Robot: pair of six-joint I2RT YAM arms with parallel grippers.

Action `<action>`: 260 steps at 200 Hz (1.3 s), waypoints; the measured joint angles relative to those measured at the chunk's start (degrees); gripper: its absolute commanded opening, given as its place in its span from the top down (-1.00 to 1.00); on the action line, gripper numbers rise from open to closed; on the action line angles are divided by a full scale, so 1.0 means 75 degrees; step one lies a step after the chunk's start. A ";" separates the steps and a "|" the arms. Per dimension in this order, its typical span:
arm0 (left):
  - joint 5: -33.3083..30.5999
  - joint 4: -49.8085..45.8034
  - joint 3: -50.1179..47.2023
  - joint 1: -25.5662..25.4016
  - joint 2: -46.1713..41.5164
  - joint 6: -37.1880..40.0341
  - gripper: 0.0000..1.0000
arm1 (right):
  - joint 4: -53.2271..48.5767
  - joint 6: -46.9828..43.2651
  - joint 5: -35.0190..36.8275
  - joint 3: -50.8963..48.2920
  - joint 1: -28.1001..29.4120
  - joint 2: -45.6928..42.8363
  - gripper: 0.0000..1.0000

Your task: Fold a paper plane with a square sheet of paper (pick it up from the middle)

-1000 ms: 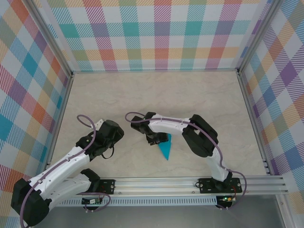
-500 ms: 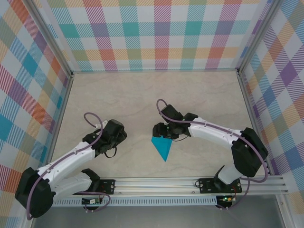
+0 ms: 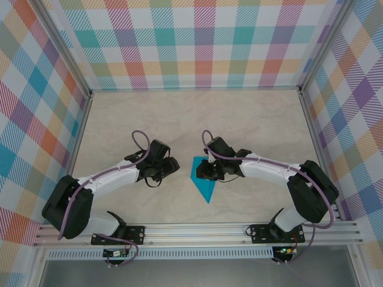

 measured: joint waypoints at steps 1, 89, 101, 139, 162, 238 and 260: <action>0.0015 0.0012 0.0006 0.0000 0.0015 -0.0003 -0.17 | 0.0000 0.0000 0.0000 0.0000 0.0000 0.0000 0.58; 0.1148 0.0612 0.0597 0.0000 0.1061 0.0294 -0.18 | -0.0070 0.0073 0.0169 -0.0487 -0.0256 0.0656 0.58; 0.1233 0.0647 0.0641 0.0000 0.1157 0.0332 -0.18 | -0.0064 0.0122 0.0198 -0.0527 -0.0297 0.0793 0.58; 0.1457 0.0670 0.0743 -0.0006 0.1510 0.0344 -0.18 | 0.0140 0.0187 -0.0055 -0.0554 -0.0388 0.0985 0.59; 0.1594 0.0699 0.0813 -0.0012 0.1705 0.0344 -0.17 | 0.0495 0.0204 -0.0198 -0.0667 -0.0393 0.1011 0.58; 0.2049 0.1070 0.1017 -0.0087 0.2337 0.0332 -0.06 | 0.1154 -0.0006 -0.0469 -0.0833 -0.0393 0.1102 0.57; 0.2113 0.1072 0.1134 -0.0125 0.2407 0.0332 -0.05 | 0.1189 -0.0058 -0.0504 -0.0807 -0.0393 0.1139 0.57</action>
